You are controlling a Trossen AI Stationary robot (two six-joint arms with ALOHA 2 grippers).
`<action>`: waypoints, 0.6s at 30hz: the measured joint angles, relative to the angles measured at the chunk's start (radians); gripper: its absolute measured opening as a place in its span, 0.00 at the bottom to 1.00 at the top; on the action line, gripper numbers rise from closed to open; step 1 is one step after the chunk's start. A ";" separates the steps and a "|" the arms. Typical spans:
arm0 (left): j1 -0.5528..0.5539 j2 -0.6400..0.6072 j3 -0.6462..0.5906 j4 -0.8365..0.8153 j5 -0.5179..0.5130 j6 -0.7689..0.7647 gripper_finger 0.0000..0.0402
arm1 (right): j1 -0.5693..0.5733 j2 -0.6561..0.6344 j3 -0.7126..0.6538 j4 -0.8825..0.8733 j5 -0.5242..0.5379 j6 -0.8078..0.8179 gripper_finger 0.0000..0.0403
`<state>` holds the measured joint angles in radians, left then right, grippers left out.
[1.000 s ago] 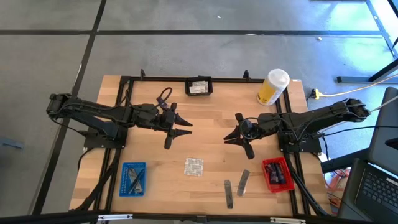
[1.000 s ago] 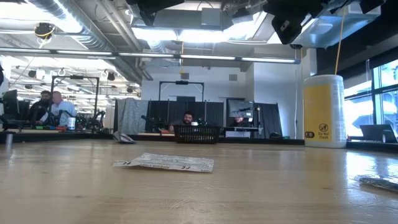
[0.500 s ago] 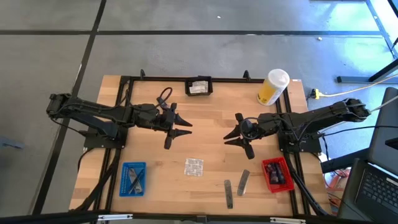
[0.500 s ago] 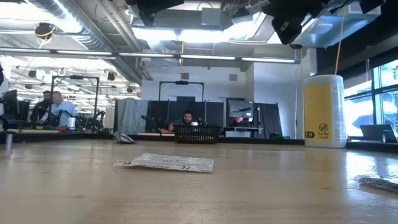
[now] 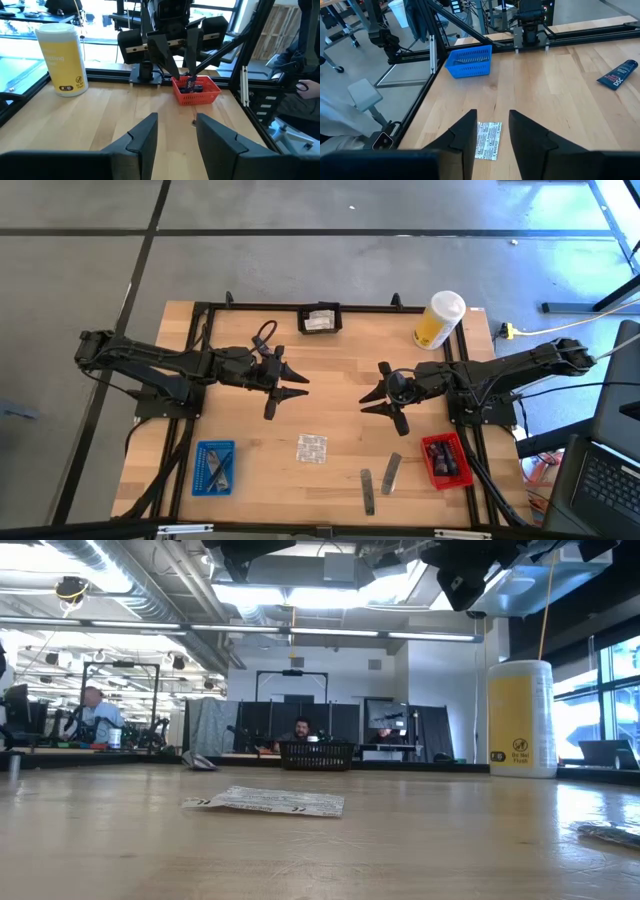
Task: Pick & Place Travel size toiletries
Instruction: Put the black comb into the blue bin
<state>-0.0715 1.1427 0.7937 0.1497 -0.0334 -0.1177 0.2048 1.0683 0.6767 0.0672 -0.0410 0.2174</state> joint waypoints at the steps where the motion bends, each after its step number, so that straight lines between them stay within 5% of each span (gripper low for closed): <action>1: 0.000 0.000 0.000 0.000 0.000 0.000 0.32 | 0.000 0.000 0.000 0.000 0.000 -0.007 0.29; 18: 0.000 0.000 0.000 0.000 0.000 0.000 0.32 | 0.000 0.000 0.000 0.000 0.000 -0.017 0.21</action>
<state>-0.0711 1.1427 0.7937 0.1497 -0.0334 -0.1177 0.2048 1.0683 0.6769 0.0672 -0.0410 0.2008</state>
